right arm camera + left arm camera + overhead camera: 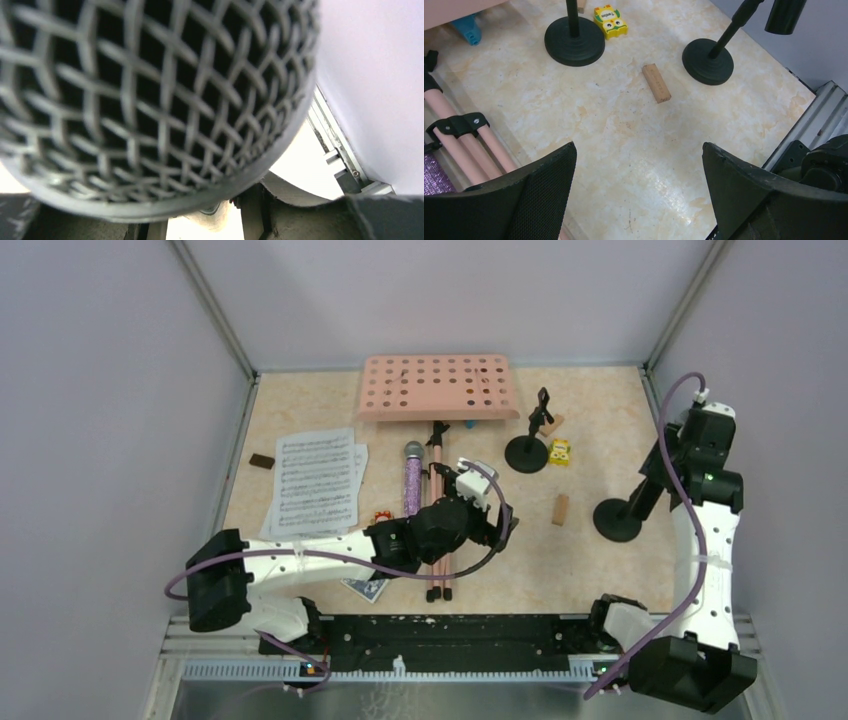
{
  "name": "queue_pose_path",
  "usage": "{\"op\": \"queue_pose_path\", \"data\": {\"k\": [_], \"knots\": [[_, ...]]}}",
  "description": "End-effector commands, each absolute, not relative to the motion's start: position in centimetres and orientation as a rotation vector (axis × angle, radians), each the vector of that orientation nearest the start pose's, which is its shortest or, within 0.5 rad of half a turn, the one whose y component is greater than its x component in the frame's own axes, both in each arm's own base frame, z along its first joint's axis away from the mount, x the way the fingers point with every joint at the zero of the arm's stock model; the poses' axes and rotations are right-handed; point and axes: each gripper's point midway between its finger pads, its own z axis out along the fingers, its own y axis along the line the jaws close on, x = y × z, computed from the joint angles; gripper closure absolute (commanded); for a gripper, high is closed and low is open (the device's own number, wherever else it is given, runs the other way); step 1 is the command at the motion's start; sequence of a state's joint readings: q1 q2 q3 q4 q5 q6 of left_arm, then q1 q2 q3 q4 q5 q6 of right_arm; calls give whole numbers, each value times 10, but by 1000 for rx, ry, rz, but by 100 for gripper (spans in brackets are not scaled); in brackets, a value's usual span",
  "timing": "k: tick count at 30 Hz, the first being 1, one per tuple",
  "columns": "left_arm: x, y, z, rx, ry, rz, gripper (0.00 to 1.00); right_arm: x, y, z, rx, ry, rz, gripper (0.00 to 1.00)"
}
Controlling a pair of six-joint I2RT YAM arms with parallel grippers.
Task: Pack up the instrument practice props
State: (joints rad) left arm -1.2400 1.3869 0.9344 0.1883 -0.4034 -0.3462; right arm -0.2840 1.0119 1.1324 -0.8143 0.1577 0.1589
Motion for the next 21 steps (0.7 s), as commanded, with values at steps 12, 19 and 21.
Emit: {"op": "queue_pose_path", "data": {"k": [12,19,21], "knots": [[184,-299,274,354,1719,-727,1,267,-11,408,175,1807,155,100],[170,-256,287,368,1648,-741,1,250,57,404,-140,1813,397,100],[167,-249,288,376,1629,-749,1,246,77,400,-228,1796,483,100]]}}
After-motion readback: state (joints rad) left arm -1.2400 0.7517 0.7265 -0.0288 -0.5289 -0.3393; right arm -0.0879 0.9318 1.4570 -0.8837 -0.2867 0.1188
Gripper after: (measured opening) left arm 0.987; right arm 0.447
